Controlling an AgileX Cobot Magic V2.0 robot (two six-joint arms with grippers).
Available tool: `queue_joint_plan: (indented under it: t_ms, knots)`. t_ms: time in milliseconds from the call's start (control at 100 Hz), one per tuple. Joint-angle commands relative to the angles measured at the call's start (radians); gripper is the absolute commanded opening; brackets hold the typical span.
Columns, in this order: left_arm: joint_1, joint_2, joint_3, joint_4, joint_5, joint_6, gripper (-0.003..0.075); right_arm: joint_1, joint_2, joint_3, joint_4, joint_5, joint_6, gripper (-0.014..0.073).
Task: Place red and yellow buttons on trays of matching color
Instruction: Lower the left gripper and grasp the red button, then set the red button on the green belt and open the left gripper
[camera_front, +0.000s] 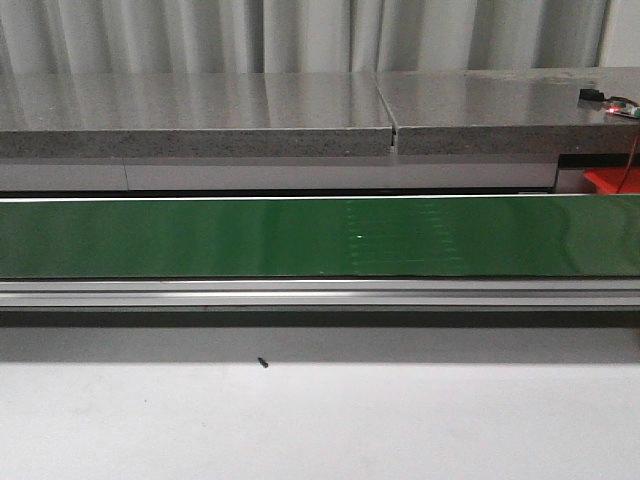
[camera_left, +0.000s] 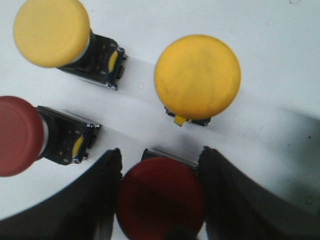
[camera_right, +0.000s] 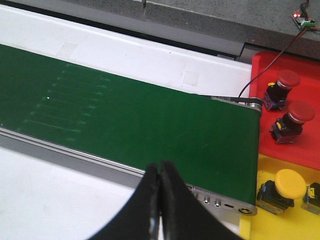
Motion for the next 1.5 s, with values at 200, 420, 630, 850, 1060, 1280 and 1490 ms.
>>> queue_joint_plan:
  t_ms: [200, 420, 630, 850, 1060, 1280, 1490]
  knots:
    - [0.001, -0.057, -0.029, 0.005, -0.007, -0.019, 0.0125, 0.003, -0.001, -0.024, 0.005, -0.063, -0.010, -0.0069]
    - [0.001, -0.150, -0.029, -0.009, 0.034, -0.019, 0.0125, 0.003, -0.001, -0.024, 0.005, -0.063, -0.010, -0.0069]
    - [-0.008, -0.291, -0.029, -0.044, 0.106, -0.019, 0.0125, 0.003, -0.001, -0.024, 0.005, -0.063, -0.010, -0.0069]
    - [-0.061, -0.378, -0.029, -0.084, 0.168, -0.019, 0.0125, 0.003, -0.001, -0.024, 0.005, -0.063, -0.010, -0.0069]
    - [-0.158, -0.385, -0.027, -0.086, 0.213, -0.019, 0.0125, 0.003, -0.001, -0.024, 0.005, -0.063, -0.010, -0.0069]
    - [-0.230, -0.385, -0.025, -0.093, 0.213, -0.019, 0.0125, 0.003, -0.001, -0.024, 0.005, -0.063, -0.010, -0.0069]
    - [-0.246, -0.383, 0.005, -0.110, 0.208, -0.019, 0.0125, 0.003, -0.001, -0.024, 0.005, -0.063, -0.010, -0.0069]
